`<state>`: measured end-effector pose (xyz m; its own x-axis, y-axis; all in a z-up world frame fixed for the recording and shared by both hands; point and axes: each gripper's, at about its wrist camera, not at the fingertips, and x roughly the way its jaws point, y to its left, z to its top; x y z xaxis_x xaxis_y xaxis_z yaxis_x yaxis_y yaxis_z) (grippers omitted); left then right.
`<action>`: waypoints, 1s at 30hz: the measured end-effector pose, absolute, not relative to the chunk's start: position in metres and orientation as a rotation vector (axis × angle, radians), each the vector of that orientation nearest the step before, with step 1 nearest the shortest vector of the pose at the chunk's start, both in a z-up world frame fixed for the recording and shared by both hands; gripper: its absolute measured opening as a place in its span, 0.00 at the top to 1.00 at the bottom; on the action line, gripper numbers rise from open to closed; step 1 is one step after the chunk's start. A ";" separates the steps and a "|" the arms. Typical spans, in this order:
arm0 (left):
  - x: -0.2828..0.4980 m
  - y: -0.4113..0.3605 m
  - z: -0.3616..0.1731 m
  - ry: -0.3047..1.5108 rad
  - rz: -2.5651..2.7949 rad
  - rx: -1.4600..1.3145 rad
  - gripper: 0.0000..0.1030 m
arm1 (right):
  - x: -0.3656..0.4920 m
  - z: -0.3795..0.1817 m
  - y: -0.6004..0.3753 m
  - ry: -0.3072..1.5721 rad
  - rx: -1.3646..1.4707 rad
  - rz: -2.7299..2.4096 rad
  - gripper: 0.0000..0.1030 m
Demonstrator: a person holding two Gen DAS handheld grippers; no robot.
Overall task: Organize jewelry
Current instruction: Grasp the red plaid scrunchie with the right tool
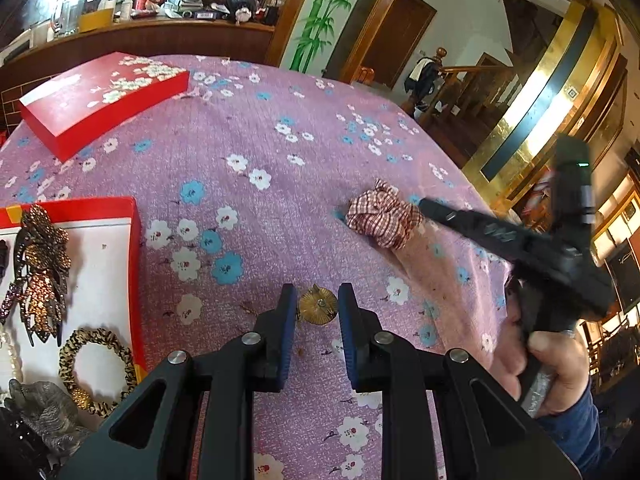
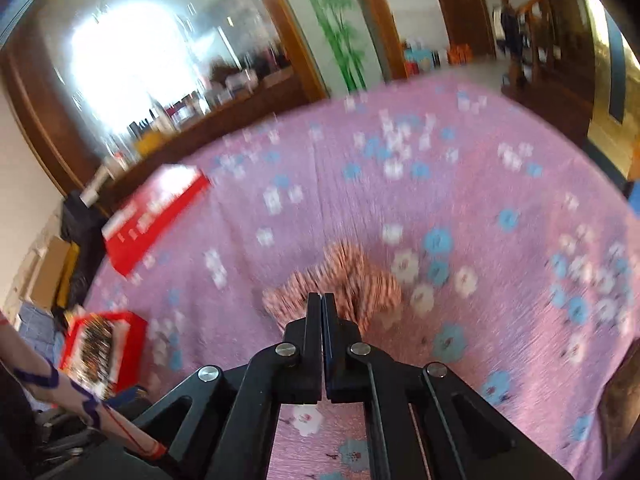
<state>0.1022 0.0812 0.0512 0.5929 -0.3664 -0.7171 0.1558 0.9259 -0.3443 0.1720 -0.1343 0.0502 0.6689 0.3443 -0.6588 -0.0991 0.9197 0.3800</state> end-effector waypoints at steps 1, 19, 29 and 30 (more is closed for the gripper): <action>0.101 0.082 0.052 0.883 -0.308 -0.257 0.81 | 0.167 0.059 -0.136 0.769 0.327 0.265 0.99; 0.101 0.077 0.051 0.882 -0.300 -0.239 0.81 | 0.192 0.026 -0.118 0.872 0.256 0.237 0.97; 0.097 0.086 0.065 0.845 -0.311 -0.281 0.81 | 0.146 0.083 -0.129 0.712 0.346 0.332 0.97; 0.096 0.086 0.068 0.837 -0.316 -0.282 0.81 | 0.139 0.087 -0.129 0.697 0.353 0.340 0.97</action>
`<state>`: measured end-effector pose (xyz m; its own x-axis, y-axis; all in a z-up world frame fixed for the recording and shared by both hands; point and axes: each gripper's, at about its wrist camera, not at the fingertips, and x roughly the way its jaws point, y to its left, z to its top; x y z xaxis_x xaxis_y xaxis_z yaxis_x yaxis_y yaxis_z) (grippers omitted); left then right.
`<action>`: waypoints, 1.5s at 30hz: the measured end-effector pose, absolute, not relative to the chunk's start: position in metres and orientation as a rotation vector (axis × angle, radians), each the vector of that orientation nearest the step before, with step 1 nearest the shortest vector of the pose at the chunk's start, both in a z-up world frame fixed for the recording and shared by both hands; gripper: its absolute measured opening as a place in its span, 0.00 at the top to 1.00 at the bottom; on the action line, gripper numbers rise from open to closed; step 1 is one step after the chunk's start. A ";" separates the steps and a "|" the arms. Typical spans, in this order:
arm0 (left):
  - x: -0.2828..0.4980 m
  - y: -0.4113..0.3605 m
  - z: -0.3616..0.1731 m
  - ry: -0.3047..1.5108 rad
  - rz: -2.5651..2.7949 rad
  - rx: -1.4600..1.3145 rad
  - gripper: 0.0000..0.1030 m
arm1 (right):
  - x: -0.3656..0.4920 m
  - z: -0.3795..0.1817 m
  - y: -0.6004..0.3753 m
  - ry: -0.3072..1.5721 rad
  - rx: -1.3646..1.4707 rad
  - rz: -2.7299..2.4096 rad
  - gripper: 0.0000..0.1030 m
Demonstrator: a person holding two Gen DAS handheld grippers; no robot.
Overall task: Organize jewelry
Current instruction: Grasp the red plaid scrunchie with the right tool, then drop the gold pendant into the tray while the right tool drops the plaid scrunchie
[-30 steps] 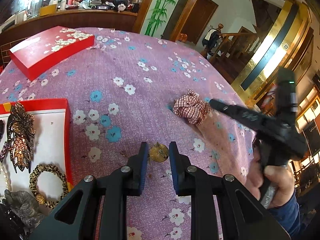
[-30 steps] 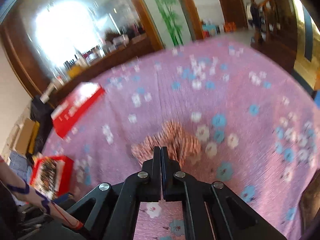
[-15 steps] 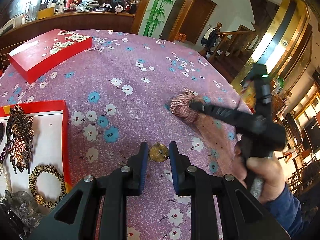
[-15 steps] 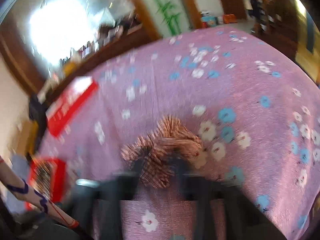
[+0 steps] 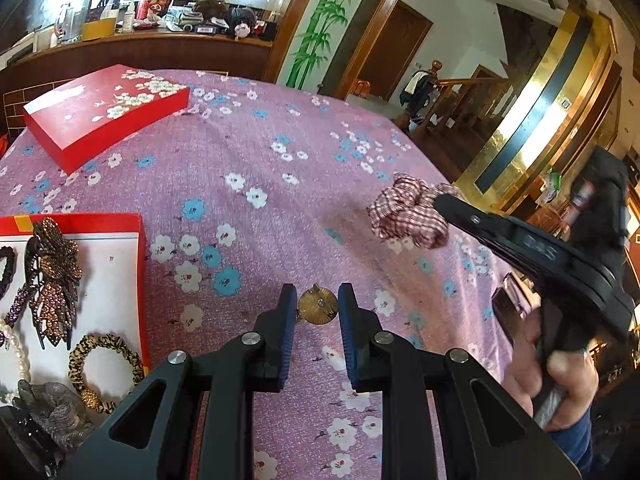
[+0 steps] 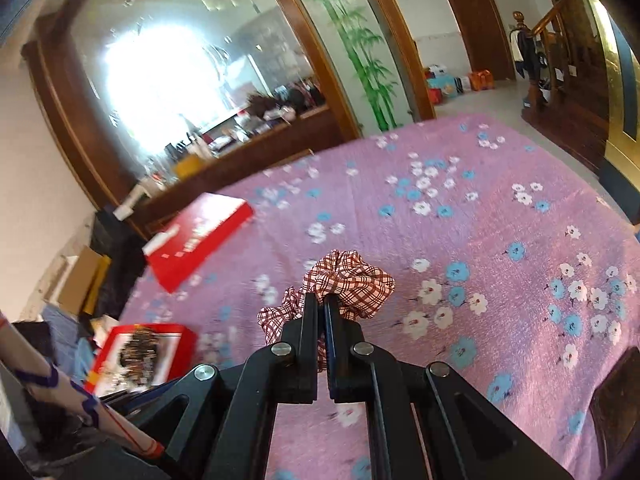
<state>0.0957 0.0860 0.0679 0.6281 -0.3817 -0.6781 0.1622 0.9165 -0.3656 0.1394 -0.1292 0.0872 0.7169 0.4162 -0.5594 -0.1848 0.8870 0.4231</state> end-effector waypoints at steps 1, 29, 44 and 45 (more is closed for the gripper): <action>0.094 0.086 0.072 0.826 -0.323 -0.283 0.81 | 0.132 0.091 -0.129 0.685 0.357 0.349 0.97; -0.082 0.258 0.125 0.635 -0.043 -0.387 0.80 | -0.025 0.132 0.047 0.650 0.130 0.871 0.96; -0.076 0.316 0.043 0.740 0.100 -0.506 0.80 | -0.013 0.049 0.154 0.810 -0.123 0.895 0.96; -0.075 0.316 0.042 0.743 0.099 -0.507 0.80 | -0.009 0.045 0.153 0.813 -0.139 0.862 0.96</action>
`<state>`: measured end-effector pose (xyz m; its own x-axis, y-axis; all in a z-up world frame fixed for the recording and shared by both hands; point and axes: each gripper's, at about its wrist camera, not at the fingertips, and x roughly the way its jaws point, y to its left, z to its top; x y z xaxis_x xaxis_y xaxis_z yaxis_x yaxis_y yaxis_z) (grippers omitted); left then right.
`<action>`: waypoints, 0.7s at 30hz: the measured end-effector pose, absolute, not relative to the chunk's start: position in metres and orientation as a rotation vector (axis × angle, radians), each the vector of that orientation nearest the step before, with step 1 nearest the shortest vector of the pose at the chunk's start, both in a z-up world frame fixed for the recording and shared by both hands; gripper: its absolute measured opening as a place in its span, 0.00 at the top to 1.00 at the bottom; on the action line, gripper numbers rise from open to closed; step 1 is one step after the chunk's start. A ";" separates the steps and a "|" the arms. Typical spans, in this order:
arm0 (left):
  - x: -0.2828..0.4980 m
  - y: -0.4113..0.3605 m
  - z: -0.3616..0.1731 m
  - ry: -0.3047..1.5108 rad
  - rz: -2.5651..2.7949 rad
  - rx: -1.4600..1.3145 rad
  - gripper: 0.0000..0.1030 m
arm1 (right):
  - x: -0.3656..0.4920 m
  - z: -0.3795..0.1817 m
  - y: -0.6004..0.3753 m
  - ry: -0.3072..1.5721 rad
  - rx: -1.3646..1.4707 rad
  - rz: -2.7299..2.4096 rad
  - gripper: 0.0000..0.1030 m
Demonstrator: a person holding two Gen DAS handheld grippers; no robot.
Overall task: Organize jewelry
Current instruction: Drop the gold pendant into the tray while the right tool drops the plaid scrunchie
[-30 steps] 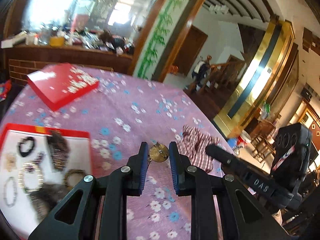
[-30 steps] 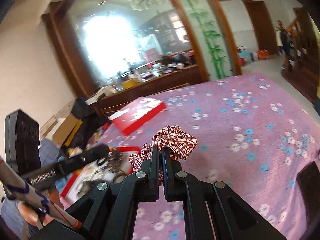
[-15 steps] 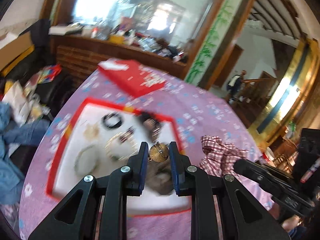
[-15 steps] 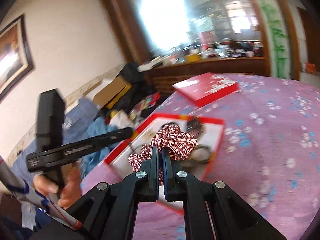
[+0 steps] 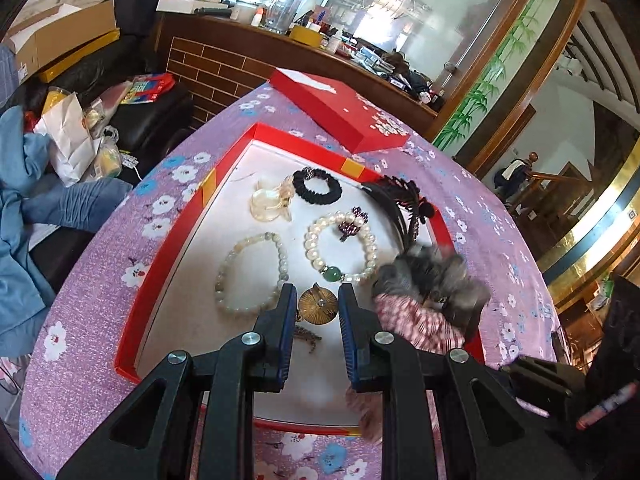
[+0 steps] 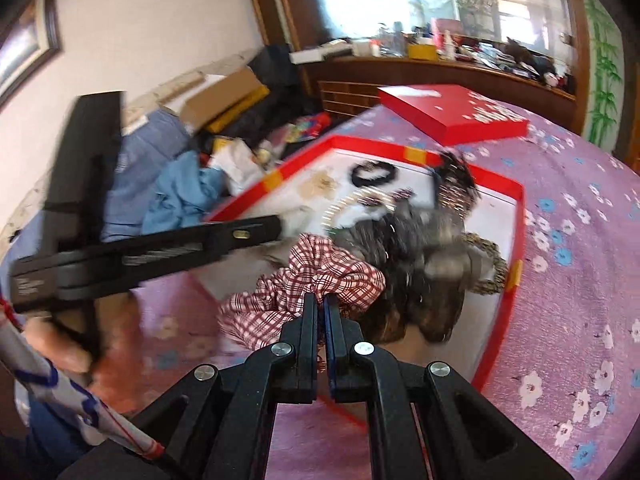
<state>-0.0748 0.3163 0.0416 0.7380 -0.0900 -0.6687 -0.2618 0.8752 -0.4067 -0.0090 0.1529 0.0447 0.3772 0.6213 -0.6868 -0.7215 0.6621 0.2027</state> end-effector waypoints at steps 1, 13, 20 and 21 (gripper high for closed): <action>-0.074 0.316 0.040 0.743 0.100 -0.505 0.80 | -0.004 0.040 0.152 0.820 -0.156 0.822 0.96; -0.073 0.291 0.040 0.744 0.120 -0.401 0.78 | -0.002 0.040 0.130 0.849 -0.071 0.822 0.66; -0.090 0.274 0.062 0.704 0.141 -0.381 0.56 | -0.035 0.062 0.095 0.767 -0.025 0.806 0.52; -0.093 0.272 0.065 0.696 0.148 -0.378 0.54 | -0.041 0.066 0.088 0.749 -0.011 0.792 0.47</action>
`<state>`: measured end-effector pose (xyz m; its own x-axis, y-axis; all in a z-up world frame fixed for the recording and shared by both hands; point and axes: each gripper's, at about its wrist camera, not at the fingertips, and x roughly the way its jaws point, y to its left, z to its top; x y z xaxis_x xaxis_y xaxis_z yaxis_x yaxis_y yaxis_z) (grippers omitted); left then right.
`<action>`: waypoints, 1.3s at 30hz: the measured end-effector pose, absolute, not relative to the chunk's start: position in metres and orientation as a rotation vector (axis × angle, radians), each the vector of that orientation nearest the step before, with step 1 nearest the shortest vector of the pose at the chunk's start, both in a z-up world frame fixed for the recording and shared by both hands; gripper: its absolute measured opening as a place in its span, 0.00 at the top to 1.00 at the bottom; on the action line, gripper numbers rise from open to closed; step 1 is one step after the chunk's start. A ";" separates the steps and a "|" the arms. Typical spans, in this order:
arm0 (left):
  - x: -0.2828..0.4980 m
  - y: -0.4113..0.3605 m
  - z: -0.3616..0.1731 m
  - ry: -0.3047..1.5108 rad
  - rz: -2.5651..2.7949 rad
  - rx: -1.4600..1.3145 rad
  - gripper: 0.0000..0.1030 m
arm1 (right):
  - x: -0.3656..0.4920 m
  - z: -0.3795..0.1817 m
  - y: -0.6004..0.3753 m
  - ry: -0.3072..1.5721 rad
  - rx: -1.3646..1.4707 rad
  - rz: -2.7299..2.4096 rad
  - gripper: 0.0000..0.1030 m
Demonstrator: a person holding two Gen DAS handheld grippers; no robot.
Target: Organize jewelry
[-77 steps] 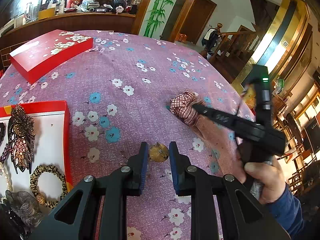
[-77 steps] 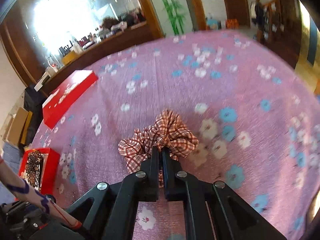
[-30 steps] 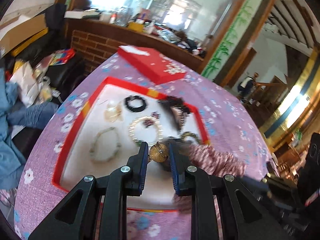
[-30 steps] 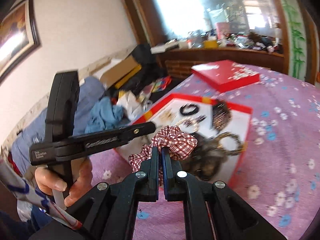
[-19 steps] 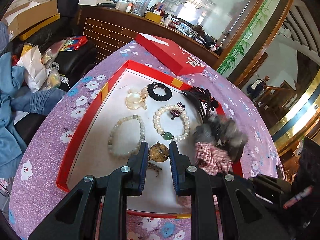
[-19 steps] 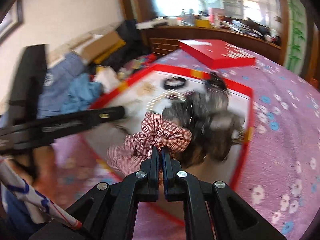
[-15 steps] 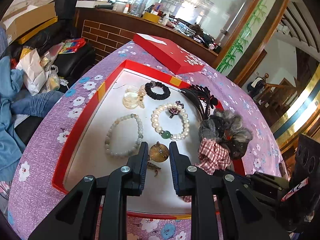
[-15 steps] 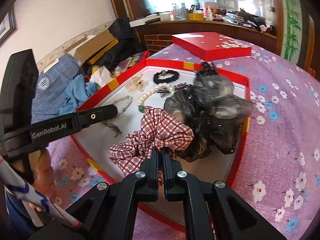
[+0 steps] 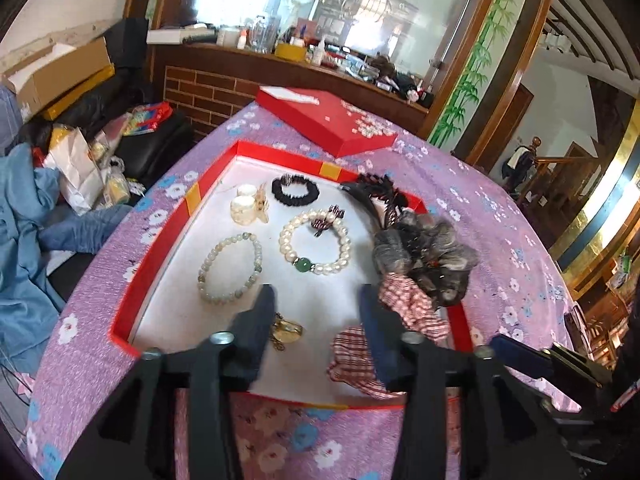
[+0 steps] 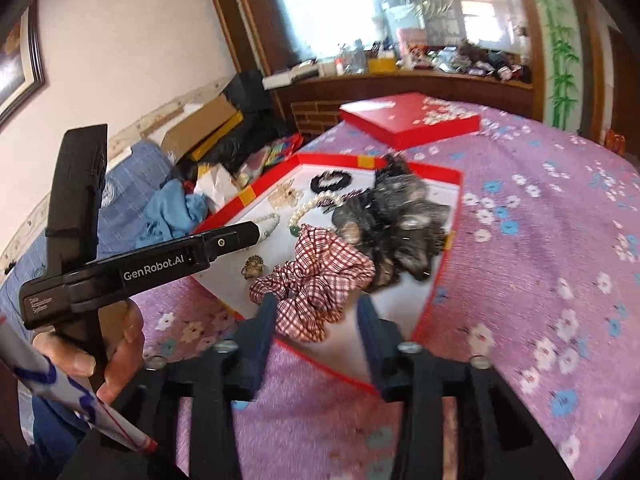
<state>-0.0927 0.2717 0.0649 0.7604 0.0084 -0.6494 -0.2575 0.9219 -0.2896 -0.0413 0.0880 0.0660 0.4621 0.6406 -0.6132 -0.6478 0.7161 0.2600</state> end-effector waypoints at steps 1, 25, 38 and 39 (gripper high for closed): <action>-0.097 0.268 0.069 0.681 0.157 -0.373 0.54 | -0.046 0.069 0.083 0.735 -0.002 0.781 0.47; -0.263 0.182 0.125 0.473 0.558 -0.124 0.00 | -0.196 0.109 -0.011 0.442 0.043 0.441 0.04; -0.281 0.178 0.128 0.389 0.609 -0.152 0.00 | -0.192 0.111 -0.008 0.468 0.002 0.390 0.03; -0.282 0.178 0.128 0.386 0.588 -0.150 0.00 | -0.195 0.112 -0.005 0.457 -0.011 0.392 0.03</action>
<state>-0.2825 0.1783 0.1276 0.7634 0.5106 -0.3955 -0.5662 0.8238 -0.0293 -0.1952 -0.0054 0.1119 0.8239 0.3666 -0.4322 -0.3715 0.9253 0.0766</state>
